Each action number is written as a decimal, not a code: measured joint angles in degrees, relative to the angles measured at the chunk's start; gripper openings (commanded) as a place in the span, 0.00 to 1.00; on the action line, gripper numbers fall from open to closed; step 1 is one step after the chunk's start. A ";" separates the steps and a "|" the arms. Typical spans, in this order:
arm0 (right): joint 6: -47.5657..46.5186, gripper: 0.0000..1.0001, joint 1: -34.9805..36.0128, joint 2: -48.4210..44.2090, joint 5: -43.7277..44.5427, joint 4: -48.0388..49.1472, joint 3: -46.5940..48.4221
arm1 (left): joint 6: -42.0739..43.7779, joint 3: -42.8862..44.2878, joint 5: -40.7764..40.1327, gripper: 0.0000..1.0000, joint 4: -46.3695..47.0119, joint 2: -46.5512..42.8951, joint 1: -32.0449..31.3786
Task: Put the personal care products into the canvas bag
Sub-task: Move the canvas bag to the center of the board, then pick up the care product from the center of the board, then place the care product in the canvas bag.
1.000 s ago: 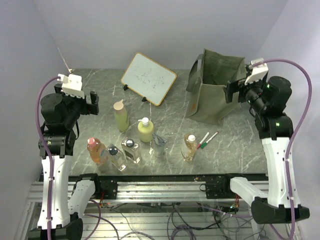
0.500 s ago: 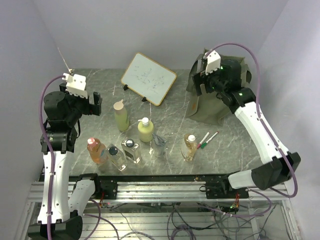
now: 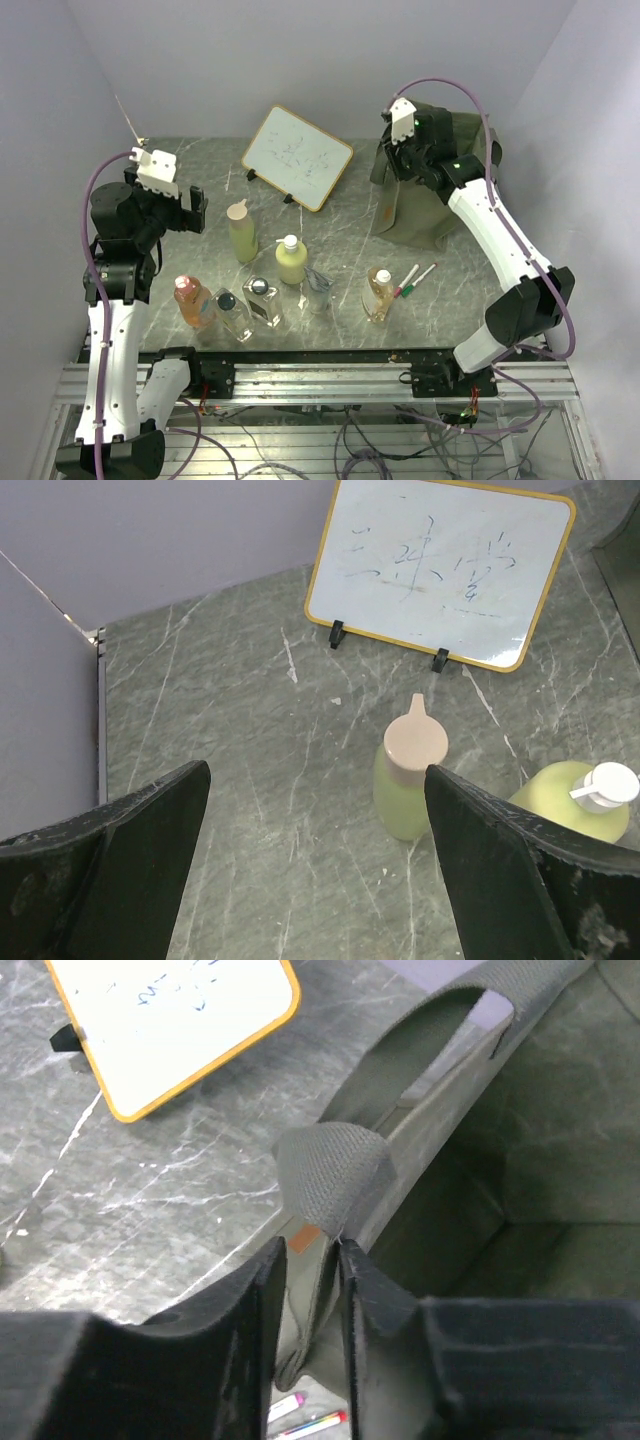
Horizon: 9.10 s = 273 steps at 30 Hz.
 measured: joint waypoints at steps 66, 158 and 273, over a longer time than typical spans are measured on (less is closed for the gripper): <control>-17.11 0.60 6.86 -13.64 -16.65 -25.62 -3.32 | 5.77 -2.49 10.62 0.99 -3.23 -0.98 0.00; -17.22 0.65 23.67 -18.12 -7.32 -21.18 -32.17 | 9.01 -6.29 11.45 0.99 -2.38 1.86 0.94; -1.38 0.00 -11.43 0.26 -5.14 11.30 -8.26 | 10.43 2.89 18.38 0.99 -5.07 11.67 -3.28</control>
